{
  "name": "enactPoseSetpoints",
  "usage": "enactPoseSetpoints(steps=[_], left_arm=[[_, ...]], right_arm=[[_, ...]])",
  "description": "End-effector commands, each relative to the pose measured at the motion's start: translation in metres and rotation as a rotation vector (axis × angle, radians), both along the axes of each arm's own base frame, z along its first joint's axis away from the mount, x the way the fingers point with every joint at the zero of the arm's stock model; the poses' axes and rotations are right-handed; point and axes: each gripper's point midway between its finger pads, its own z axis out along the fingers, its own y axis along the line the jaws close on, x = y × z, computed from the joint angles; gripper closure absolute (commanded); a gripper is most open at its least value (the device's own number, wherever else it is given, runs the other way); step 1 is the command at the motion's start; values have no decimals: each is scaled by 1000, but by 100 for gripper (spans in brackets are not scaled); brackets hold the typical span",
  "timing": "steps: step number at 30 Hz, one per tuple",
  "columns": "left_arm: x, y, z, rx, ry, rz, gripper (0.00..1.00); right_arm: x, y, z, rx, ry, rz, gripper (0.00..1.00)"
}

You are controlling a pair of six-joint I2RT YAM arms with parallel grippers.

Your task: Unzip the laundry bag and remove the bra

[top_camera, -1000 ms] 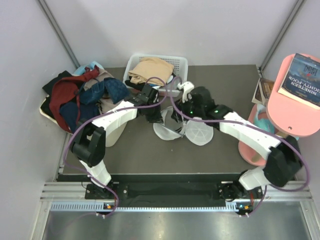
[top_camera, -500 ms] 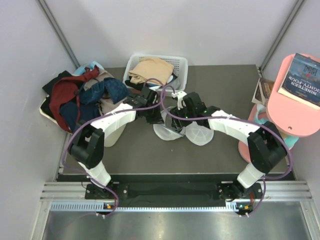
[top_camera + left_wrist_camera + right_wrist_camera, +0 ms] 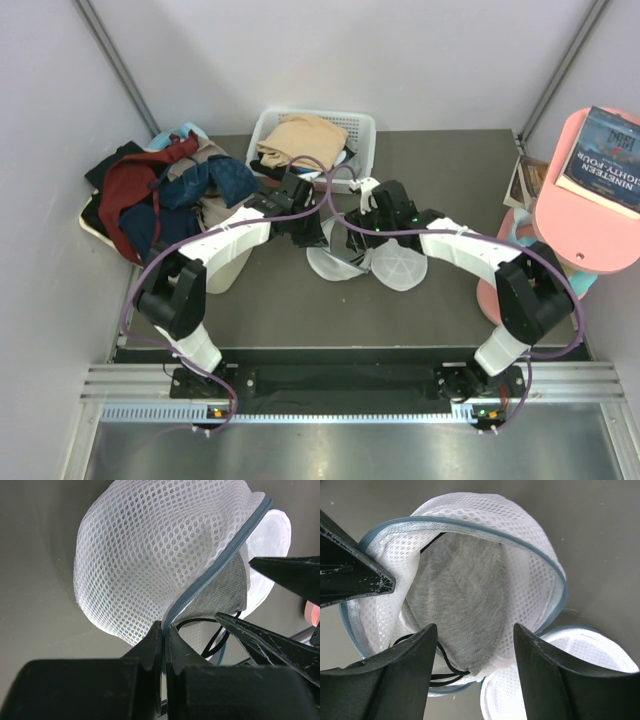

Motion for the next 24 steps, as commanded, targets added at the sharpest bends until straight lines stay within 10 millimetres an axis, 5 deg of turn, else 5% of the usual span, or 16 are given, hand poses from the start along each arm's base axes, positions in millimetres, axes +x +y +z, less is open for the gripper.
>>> enactPoseSetpoints(steps=[1, 12, 14, 15, 16, 17, 24], left_arm=[[6, -3, 22, -40, -65, 6, 100], [7, -6, 23, -50, -69, 7, 100], [7, -6, 21, -48, -65, 5, 100], [8, -6, 22, -50, -67, 6, 100], [7, -6, 19, -47, -62, 6, 100], [7, -6, 18, -45, -59, 6, 100], [19, 9, 12, -25, -44, 48, 100]], right_arm=[[14, 16, 18, 58, -46, 44, 40], [9, 25, 3, 55, -8, 94, 50], [10, 29, 3, 55, -6, 97, 58], [10, 30, -1, 44, 9, 99, 78], [12, 31, 4, 40, 12, 96, 95], [14, 29, 6, 32, 10, 82, 100], [6, 10, 96, 95, -140, 53, 100]])
